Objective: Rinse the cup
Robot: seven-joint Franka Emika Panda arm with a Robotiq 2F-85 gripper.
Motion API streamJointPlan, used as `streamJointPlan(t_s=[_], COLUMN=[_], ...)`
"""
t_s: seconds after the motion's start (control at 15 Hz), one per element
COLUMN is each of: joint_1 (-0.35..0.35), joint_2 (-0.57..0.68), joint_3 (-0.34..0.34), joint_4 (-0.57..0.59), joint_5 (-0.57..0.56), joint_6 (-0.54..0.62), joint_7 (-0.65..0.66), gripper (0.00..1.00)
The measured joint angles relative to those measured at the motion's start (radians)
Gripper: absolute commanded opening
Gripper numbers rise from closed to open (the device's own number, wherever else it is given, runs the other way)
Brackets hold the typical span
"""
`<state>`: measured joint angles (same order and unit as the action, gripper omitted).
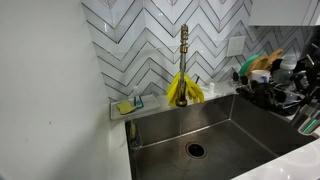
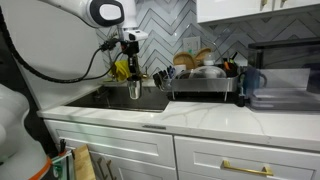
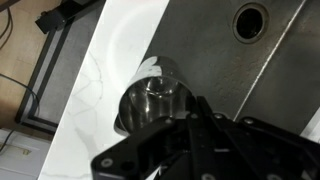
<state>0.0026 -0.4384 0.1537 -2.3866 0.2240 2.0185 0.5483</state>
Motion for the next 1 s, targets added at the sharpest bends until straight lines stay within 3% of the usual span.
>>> streamJointPlan(t_s=[0.33, 0.73, 1.0], joint_1=[0.008, 0.068, 0.114], joint_2=[0.007, 0.068, 0.113], joint_3=[0.016, 0.112, 0.132], joint_4=[0.0, 0.017, 0.034], joint_5=[0.01, 0.124, 0.196], joint_6=[0.0, 0.012, 0.119], joint_7=[0.042, 0.364, 0.481], gripper=[0.01, 0.01, 0.04])
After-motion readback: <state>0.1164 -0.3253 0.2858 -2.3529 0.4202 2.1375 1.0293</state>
